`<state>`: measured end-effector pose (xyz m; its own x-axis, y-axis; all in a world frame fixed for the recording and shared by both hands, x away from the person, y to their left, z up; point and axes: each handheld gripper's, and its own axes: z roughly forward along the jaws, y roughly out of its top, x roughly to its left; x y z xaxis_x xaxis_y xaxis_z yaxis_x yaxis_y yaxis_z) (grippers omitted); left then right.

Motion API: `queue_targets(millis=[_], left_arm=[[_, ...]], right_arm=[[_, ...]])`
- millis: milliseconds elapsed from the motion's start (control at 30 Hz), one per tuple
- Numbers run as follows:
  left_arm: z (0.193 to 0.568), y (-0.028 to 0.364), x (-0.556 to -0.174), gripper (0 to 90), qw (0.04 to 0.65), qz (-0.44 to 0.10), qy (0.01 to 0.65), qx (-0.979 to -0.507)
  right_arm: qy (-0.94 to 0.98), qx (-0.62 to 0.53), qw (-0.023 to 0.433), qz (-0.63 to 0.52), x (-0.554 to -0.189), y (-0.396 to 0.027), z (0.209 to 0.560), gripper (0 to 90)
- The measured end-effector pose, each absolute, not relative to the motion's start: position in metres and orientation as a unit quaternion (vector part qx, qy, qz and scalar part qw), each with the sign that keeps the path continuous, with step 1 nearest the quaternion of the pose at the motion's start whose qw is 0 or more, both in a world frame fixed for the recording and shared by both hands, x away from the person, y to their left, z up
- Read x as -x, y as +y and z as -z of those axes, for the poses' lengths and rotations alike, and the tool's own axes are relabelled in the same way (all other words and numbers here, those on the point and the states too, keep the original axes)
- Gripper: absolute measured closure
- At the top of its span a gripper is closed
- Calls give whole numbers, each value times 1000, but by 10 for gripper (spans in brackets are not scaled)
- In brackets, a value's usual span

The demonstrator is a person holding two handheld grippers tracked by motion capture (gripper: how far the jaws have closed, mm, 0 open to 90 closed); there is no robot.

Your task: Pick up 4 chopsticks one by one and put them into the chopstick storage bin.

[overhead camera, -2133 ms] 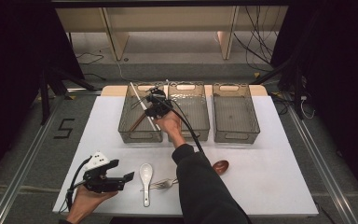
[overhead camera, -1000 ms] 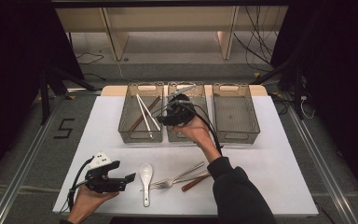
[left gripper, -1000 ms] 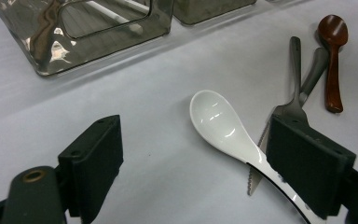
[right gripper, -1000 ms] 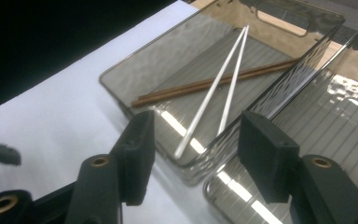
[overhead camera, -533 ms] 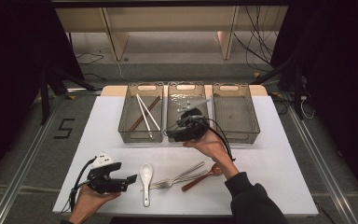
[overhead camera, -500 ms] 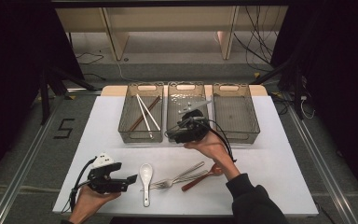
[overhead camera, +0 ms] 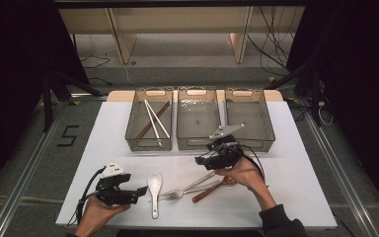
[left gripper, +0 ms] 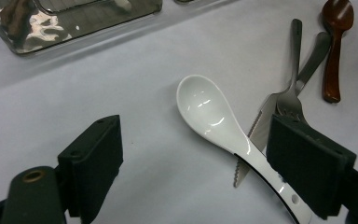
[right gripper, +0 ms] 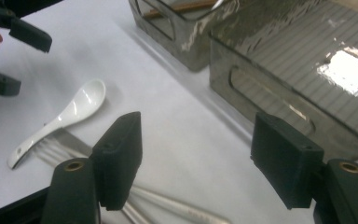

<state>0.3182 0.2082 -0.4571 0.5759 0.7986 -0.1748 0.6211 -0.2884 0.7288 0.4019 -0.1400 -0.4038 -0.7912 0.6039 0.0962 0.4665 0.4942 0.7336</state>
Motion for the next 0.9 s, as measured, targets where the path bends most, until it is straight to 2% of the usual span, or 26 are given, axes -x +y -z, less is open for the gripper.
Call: queue_targets(millis=[300, 900], left_arm=[[456, 208, -319, 180, 406, -113, 447, -789], [455, 211, -317, 179, 419, -115, 439, -787]], right_arm=[[880, -295, 74, -364, -393, -158, 417, 297], [906, -276, 74, -311, -379, -161, 436, 287]])
